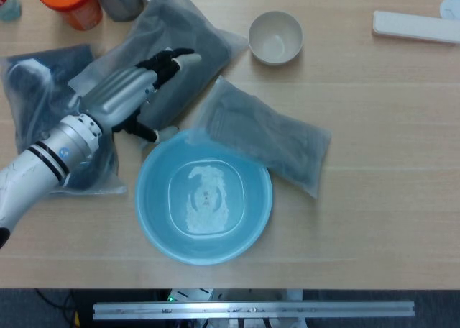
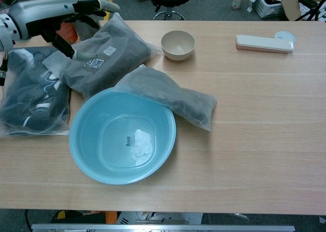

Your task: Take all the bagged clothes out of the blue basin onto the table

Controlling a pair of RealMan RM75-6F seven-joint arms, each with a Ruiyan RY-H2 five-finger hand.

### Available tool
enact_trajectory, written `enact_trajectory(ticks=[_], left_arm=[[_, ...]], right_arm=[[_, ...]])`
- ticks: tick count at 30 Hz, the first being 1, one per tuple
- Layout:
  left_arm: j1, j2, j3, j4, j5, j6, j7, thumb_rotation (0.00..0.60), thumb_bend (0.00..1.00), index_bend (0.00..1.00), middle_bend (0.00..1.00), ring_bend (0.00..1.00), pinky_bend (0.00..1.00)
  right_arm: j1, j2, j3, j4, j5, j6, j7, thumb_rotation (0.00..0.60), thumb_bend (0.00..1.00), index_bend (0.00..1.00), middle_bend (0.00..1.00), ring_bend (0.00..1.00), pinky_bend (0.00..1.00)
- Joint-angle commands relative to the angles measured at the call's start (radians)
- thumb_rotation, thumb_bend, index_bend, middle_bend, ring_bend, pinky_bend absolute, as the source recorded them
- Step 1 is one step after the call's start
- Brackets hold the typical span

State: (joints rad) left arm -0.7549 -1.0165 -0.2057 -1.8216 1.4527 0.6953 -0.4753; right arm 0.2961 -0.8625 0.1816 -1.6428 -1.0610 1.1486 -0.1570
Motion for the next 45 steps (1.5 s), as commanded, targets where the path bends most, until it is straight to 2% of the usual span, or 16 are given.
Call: enact_trajectory(ticks=[1,9,17,24,40,45], left_arm=[[-0.009,-0.015,0.033,-0.012,0.050,0.004,0.010,0.600,0.29,0.03,0.02,0.00,0.13],[-0.036,-0.135,0.087,0.020,0.052,-0.002,0.197,0.600,0.29,0.04,0.02,0.00,0.13],[-0.052,-0.275,0.096,0.063,-0.026,0.032,0.407,0.600,0.29,0.04,0.02,0.00,0.13],[-0.072,-0.397,0.101,0.140,-0.078,0.052,0.540,0.600,0.29,0.04,0.02,0.00,0.13],[-0.116,-0.556,0.095,0.308,-0.139,0.061,0.612,0.600,0.29,0.06,0.02,0.00,0.13],[-0.118,-0.579,0.091,0.333,-0.142,0.069,0.593,0.600,0.29,0.13,0.04,0.00,0.13]], right_arm=[[0.001,0.000,0.000,-0.003,0.000,0.000,-0.003,0.600,0.25,0.37,0.51,0.38,0.52],[0.003,0.004,0.000,-0.012,0.001,0.000,-0.010,0.600,0.25,0.37,0.51,0.38,0.52],[0.002,0.005,-0.002,-0.011,0.007,-0.002,-0.012,0.600,0.25,0.37,0.51,0.38,0.52],[0.000,0.003,-0.004,-0.002,0.011,-0.008,-0.005,0.600,0.25,0.37,0.51,0.38,0.52],[-0.010,0.009,-0.005,0.017,0.018,-0.011,0.018,0.600,0.25,0.37,0.51,0.38,0.52],[-0.015,0.013,-0.006,0.018,0.017,-0.010,0.025,0.600,0.25,0.37,0.51,0.38,0.52]])
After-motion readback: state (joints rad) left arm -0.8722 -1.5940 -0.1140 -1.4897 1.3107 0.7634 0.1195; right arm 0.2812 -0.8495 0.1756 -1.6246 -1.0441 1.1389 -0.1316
